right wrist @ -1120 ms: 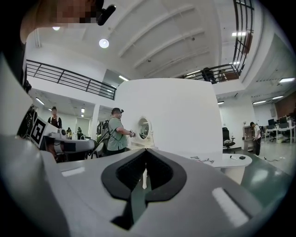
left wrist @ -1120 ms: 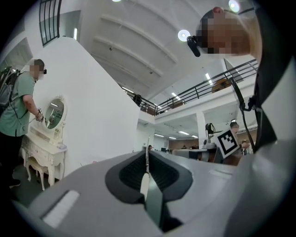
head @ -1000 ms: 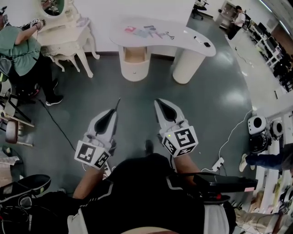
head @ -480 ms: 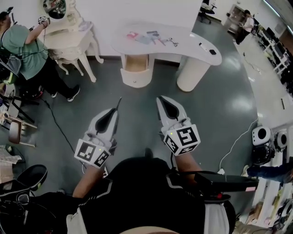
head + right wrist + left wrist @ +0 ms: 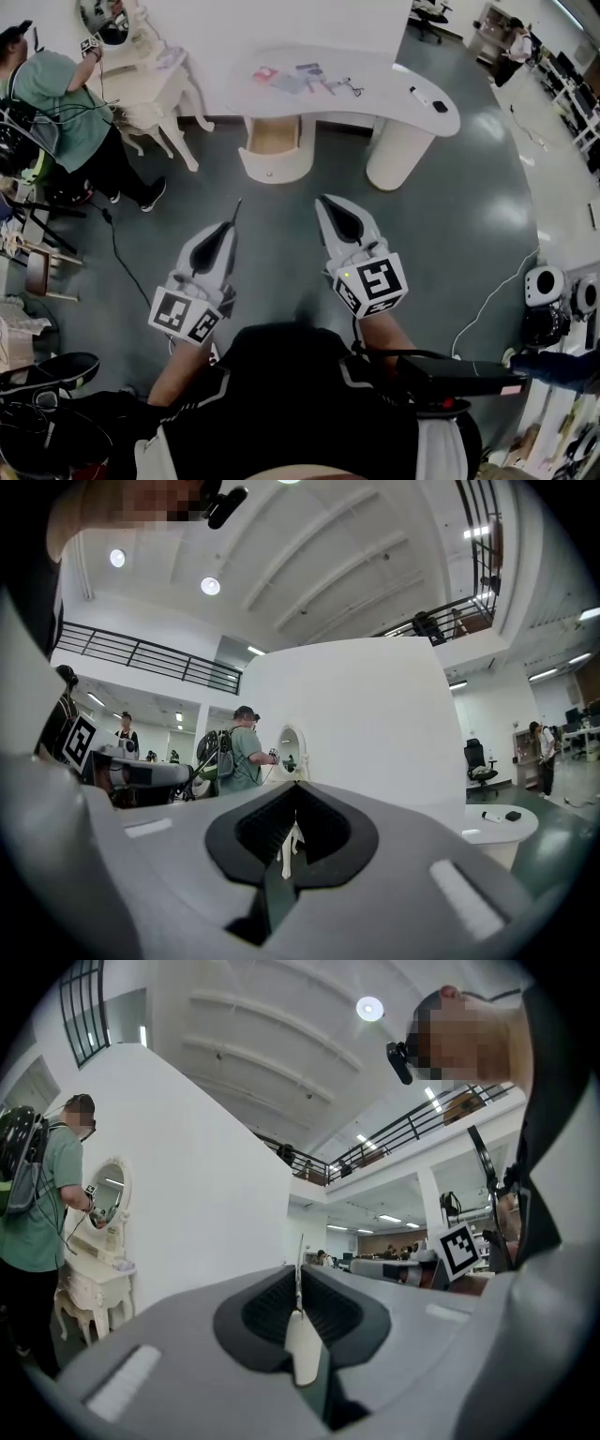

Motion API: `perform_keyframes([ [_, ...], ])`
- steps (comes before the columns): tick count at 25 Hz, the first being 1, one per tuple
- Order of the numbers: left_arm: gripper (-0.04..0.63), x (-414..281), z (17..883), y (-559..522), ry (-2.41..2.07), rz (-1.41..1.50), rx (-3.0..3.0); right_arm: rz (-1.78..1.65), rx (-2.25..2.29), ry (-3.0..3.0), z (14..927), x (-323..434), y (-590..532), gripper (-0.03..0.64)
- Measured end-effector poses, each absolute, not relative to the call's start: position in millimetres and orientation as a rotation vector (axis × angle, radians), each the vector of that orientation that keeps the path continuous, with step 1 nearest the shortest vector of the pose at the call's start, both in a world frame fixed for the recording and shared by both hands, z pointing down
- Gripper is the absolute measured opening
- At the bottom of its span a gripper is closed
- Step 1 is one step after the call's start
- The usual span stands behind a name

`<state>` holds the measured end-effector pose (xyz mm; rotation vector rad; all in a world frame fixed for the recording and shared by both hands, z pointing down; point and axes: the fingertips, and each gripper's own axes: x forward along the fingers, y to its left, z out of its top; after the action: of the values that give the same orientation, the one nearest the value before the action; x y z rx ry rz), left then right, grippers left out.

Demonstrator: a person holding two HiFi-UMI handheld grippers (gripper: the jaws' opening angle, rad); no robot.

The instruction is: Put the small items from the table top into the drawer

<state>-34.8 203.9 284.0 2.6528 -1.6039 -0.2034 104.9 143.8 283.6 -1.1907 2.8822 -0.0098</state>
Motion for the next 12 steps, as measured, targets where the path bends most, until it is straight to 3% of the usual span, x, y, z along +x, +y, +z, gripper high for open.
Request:
perform_keyframes([
  [12, 0.018, -32, 288, 163, -1.594, -0.111, 2.639, -0.046, -1.183, 2.862, 288, 110, 91, 0.003],
])
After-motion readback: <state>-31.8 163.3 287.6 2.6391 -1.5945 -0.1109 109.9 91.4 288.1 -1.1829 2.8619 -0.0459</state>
